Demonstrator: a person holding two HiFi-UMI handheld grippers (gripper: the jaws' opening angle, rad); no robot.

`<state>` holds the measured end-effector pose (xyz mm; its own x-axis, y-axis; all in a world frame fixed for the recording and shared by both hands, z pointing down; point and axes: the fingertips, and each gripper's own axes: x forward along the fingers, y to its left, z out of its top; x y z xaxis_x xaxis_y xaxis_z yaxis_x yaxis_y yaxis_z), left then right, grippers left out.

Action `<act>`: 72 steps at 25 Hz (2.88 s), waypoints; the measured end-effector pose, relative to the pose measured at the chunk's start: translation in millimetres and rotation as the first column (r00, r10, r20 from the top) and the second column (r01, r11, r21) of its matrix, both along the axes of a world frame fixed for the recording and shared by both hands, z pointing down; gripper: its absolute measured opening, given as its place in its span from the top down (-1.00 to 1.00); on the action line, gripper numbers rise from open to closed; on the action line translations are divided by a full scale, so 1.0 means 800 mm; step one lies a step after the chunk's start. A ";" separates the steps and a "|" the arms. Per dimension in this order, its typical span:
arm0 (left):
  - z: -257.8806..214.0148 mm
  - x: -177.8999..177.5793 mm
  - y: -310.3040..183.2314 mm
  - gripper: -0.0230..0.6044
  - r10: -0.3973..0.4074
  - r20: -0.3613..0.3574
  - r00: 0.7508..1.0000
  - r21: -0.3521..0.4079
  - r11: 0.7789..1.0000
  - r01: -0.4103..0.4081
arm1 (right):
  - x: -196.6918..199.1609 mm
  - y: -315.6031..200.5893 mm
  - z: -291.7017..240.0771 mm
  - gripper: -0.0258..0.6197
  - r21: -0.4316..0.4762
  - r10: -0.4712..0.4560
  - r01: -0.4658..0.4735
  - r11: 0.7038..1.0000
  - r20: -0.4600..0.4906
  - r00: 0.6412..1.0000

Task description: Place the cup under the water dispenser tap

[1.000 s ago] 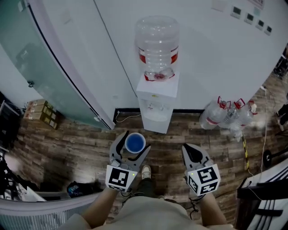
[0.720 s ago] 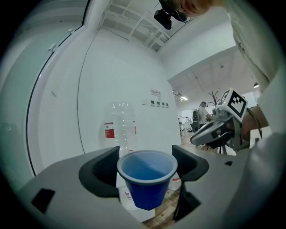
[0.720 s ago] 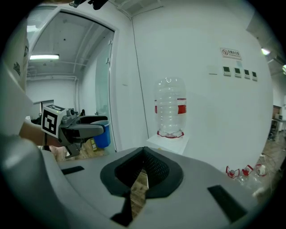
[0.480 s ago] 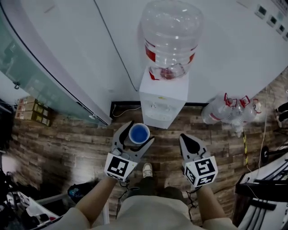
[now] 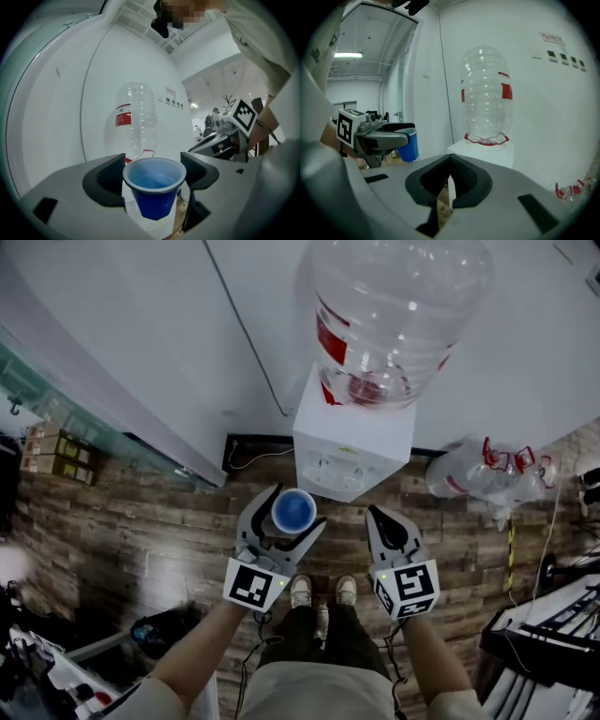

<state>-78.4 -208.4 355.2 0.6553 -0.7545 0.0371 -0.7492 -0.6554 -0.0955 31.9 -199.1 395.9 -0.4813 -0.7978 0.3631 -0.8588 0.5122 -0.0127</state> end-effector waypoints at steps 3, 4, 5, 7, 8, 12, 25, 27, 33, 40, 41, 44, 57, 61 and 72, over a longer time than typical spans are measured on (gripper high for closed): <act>0.029 0.001 -0.020 -0.25 -0.017 0.085 0.996 0.040 0.999 0.013 | -0.002 -0.027 0.027 0.90 0.000 -0.025 0.025 1.000 0.023 0.999; 0.042 0.002 -0.027 -0.25 -0.032 0.079 0.996 0.030 0.999 0.030 | -0.003 -0.035 0.037 0.90 0.000 -0.031 0.031 1.000 0.031 0.999; 0.056 0.003 -0.034 -0.25 -0.041 0.083 0.996 0.025 0.999 0.039 | -0.003 -0.042 0.047 0.90 -0.001 -0.038 0.038 0.999 0.038 0.999; 0.087 0.006 -0.047 -0.25 -0.052 0.097 0.994 0.015 0.999 0.050 | -0.005 -0.053 0.070 0.90 -0.003 -0.051 0.052 0.999 0.049 0.997; 0.102 0.007 -0.054 -0.25 -0.058 0.095 0.994 0.006 0.998 0.058 | -0.006 -0.059 0.082 0.90 -0.006 -0.056 0.056 0.998 0.053 0.997; 0.160 0.015 -0.076 -0.25 -0.079 0.079 0.994 -0.033 0.996 0.082 | -0.008 -0.075 0.128 0.90 -0.022 -0.078 0.080 0.997 0.062 0.995; 0.355 0.033 -0.131 -0.26 -0.088 0.052 0.995 -0.131 0.987 0.094 | -0.023 -0.095 0.262 0.90 -0.046 -0.141 0.145 0.988 0.071 0.987; 0.380 0.038 -0.140 -0.26 -0.093 0.040 0.995 -0.158 0.983 0.099 | -0.022 -0.100 0.281 0.90 -0.048 -0.139 0.142 0.989 0.063 0.988; 0.448 0.055 -0.162 -0.26 -0.095 0.037 0.995 -0.180 0.979 0.100 | -0.010 -0.111 0.331 0.90 -0.061 -0.090 0.095 0.994 0.085 0.992; 0.516 0.070 -0.189 -0.26 -0.101 0.052 0.993 -0.171 0.979 0.109 | 0.002 -0.120 0.375 0.90 -0.078 -0.065 0.073 0.994 0.100 0.993; 0.521 0.073 -0.191 -0.25 -0.099 0.052 0.994 -0.161 0.981 0.106 | 0.005 -0.121 0.380 0.90 -0.083 -0.063 0.071 0.994 0.099 0.993; 0.529 0.083 -0.194 -0.25 -0.094 0.059 0.994 -0.119 0.988 0.101 | 0.011 -0.120 0.390 0.90 -0.091 -0.062 0.071 0.993 0.101 0.993; 0.557 0.085 -0.216 -0.27 -0.173 -0.003 0.985 -0.144 0.975 0.171 | 0.011 -0.104 0.420 0.90 -0.148 -0.089 0.109 0.983 0.133 0.987; 0.576 0.080 -0.212 -0.37 -0.176 0.027 0.984 -0.205 0.963 0.178 | 0.011 -0.101 0.420 0.90 -0.166 -0.102 0.124 0.978 0.137 0.985; 0.559 0.060 -0.182 -0.47 -0.162 0.126 0.979 -0.329 0.924 0.195 | 0.011 -0.107 0.364 0.90 -0.115 -0.127 0.131 0.985 0.047 0.991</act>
<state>-30.1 -354.0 802.3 0.4920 -0.7903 0.3651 -0.8551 -0.5175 0.0321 40.6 -284.8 686.8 -0.5929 -0.6810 0.4298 -0.7833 0.6116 -0.1116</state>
